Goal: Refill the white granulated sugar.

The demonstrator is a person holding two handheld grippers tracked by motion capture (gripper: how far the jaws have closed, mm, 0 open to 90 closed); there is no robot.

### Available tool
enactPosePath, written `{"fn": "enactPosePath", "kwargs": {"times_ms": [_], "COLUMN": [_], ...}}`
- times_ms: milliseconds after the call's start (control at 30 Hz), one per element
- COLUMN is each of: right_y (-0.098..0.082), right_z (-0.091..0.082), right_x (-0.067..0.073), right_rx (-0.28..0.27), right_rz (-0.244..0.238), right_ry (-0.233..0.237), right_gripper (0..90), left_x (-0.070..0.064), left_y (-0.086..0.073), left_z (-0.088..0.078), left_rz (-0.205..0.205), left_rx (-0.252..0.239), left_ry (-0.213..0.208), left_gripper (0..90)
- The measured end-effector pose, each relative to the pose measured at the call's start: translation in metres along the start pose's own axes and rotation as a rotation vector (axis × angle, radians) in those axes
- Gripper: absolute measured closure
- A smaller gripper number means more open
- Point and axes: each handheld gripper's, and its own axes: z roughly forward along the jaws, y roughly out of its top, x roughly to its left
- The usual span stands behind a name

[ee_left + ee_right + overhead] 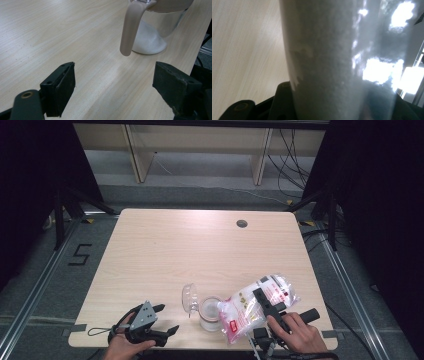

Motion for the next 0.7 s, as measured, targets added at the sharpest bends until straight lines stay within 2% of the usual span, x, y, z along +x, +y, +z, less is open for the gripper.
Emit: {"fn": "enactPosePath", "kwargs": {"times_ms": [167, 433, 467, 700], "right_y": [0.0002, 0.0012, 0.0016, 0.0023], "right_z": [-0.0014, -0.0012, -0.0007, -0.0004], "right_x": [0.0005, 0.0000, -0.0012, -0.0007], "right_rx": [0.013, 0.006, -0.003, -0.008], "right_rz": [0.018, 0.009, -0.008, -0.005], "right_ry": [0.004, 0.004, 0.001, 0.004], "right_gripper": [57.8, 57.9, 57.9, 57.9], "left_x": [-0.0001, 0.0000, 0.0005, 0.0001], "left_y": [0.0000, 0.0002, 0.0002, 0.0000], "left_z": [-0.0001, 0.0000, -0.0003, 0.0001], "left_rz": [-0.001, -0.006, 0.000, -0.001], "left_rx": [-0.001, -0.003, 0.003, 0.000], "left_ry": [0.001, -0.006, -0.004, 0.000], "left_gripper": [17.9, 18.0, 18.0, 18.0]}}
